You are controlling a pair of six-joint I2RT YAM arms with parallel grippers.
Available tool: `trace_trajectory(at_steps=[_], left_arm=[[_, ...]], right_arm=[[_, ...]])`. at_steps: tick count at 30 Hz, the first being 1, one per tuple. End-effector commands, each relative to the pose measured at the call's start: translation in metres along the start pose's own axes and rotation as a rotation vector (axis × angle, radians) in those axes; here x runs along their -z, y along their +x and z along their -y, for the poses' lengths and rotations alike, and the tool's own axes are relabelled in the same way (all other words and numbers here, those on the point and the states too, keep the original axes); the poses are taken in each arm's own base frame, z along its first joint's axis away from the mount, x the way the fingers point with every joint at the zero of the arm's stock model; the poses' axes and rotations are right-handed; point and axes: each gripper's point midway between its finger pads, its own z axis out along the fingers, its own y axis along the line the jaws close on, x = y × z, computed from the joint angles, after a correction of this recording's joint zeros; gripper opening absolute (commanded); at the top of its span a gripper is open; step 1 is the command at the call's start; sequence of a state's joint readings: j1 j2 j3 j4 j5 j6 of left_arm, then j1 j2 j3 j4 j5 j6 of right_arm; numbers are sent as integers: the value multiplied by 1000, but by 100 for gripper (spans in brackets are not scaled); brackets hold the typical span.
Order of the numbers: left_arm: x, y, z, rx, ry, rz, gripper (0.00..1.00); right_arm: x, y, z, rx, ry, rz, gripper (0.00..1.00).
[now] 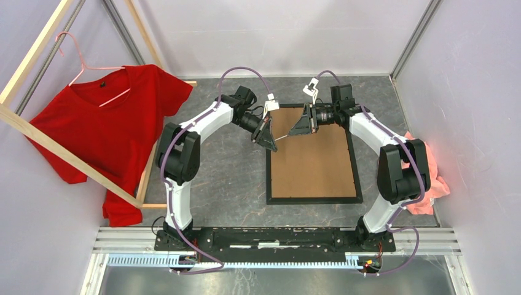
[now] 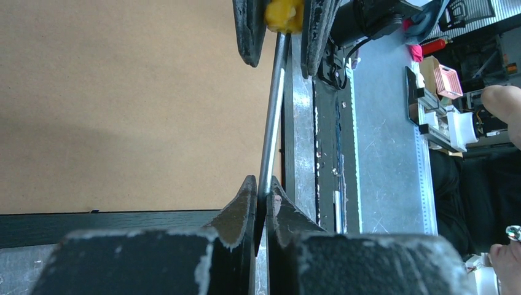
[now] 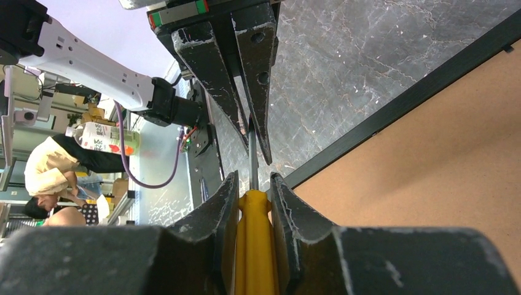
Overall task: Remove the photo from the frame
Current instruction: Adjust the screwdriver.
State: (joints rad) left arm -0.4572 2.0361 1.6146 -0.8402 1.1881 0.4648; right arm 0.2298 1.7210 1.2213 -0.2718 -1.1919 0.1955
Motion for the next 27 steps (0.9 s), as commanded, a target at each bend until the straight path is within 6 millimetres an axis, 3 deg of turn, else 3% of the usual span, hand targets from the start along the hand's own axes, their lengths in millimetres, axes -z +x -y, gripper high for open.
trace_trajectory(at_steps=[1, 7, 11, 14, 16, 20, 24, 27], left_arm=[[22, -19, -12, 7, -70, 61, 2], [22, -19, -15, 10, -78, 63, 4], [25, -18, -17, 21, -84, 71, 29], [40, -23, -21, 42, -99, 113, 49], [56, -29, -27, 53, -127, 160, 55], [80, -37, -45, 90, -222, 257, 62], [84, -39, -75, 170, -356, 328, 66], [86, -38, -103, 234, -443, 367, 74]], right_arm=[[-4, 9, -10, -27, -27, -40, 6], [-4, 9, -9, -22, -22, -41, 0], [-1, -1, -4, -15, 14, 6, 0], [8, -9, 8, -51, 61, 89, 0], [16, -11, 17, -99, 74, 137, 0], [26, -14, 38, -164, 107, 191, 0], [24, -15, 55, -208, 133, 226, 0], [24, -20, 74, -256, 175, 259, 0]])
